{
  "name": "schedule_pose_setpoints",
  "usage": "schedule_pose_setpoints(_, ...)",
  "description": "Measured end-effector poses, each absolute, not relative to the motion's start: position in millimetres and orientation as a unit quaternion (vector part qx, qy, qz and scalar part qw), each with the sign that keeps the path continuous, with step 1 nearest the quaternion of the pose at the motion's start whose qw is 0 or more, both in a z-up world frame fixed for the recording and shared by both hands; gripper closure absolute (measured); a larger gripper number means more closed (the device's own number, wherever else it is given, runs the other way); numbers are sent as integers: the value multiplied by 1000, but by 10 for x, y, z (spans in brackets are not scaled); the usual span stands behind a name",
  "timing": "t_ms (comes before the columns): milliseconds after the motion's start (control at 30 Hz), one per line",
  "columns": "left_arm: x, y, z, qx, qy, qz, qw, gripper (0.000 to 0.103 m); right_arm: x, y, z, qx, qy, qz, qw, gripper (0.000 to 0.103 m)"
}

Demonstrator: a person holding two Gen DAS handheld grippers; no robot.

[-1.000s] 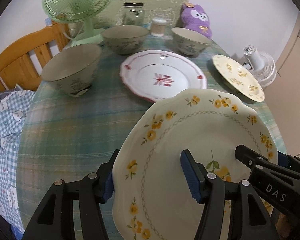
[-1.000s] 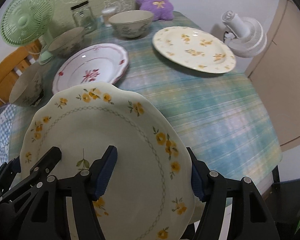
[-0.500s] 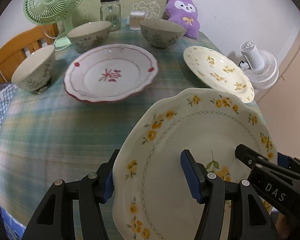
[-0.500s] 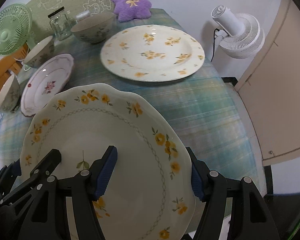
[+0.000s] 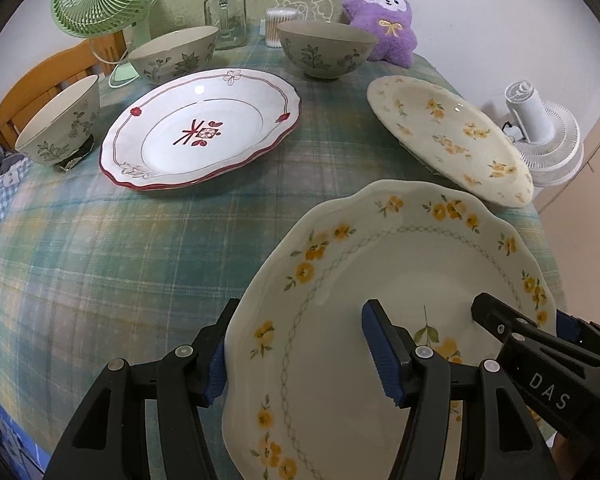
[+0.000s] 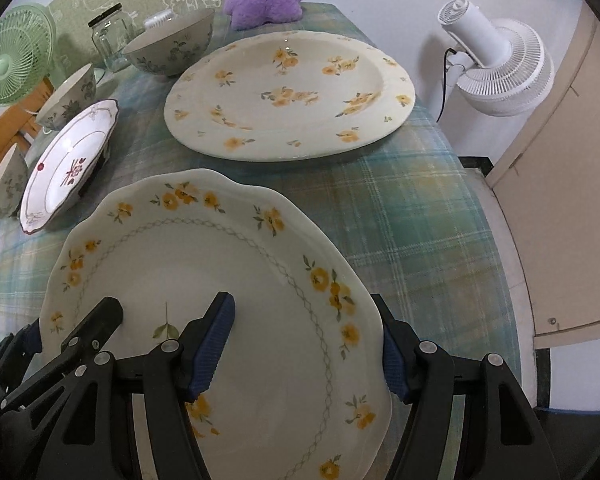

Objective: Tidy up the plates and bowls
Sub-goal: 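Carry the held plate with both tools toward the other yellow-flower plate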

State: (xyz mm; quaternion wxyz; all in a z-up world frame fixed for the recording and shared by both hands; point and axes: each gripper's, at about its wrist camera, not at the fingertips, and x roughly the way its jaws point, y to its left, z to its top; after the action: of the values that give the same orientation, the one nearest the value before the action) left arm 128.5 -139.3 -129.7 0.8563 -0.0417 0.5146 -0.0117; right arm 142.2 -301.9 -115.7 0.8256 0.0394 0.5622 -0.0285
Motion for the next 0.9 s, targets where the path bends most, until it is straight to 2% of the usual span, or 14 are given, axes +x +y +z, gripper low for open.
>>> schedule_pose_setpoints(500, 1336, -1393, -1296, -44, 540, -9, 840, 34, 1577, -3014, -1122, 24, 574, -3, 819, 30)
schedule_pose_setpoints(733, 1255, -1402, -978, -46, 522, 4, 852, 22, 1507, -3097, -778, 28, 552, 3, 833, 24)
schedule_pose_setpoints(900, 1264, -1397, -719, -41, 496, -12, 867, 18, 1434, -3126, -488, 43, 525, -6, 850, 24)
